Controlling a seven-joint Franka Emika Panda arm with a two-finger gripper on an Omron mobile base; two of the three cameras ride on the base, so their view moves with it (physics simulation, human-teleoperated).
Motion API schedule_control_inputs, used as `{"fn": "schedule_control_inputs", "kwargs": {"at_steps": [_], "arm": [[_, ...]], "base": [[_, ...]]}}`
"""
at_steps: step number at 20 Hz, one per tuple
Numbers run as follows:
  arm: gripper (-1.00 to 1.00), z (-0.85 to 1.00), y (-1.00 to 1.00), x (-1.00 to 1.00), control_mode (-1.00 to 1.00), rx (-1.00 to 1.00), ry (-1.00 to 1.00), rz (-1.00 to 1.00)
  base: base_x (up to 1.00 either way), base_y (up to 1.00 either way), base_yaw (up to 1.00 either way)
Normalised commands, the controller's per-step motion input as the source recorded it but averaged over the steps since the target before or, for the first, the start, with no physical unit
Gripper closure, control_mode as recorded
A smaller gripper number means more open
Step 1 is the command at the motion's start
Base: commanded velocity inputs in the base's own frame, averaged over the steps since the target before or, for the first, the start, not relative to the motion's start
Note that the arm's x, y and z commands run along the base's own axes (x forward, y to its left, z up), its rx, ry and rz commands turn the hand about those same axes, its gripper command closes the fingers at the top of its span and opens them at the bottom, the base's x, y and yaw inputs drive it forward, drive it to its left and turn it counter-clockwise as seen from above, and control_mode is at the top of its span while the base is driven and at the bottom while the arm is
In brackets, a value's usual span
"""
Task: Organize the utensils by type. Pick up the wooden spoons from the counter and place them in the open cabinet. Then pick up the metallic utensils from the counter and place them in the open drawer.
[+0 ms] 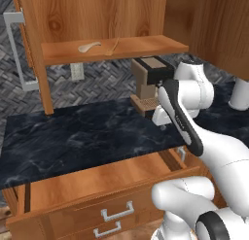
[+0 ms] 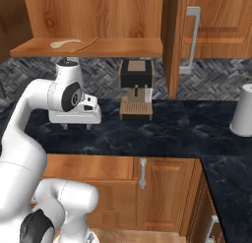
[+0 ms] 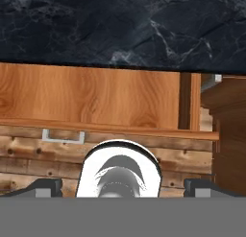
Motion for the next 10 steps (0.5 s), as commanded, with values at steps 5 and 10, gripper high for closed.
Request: {"fn": "schedule_control_inputs", "kwargs": {"at_steps": [5,10], "arm": [[-1.0,0.0,0.0,0.0,1.0,0.0,0.0,0.0],[-1.0,0.0,0.0,0.0,1.0,0.0,0.0,0.0]], "base": [[-1.0,-0.2,-0.08],[-1.0,-0.14,-0.14]]}}
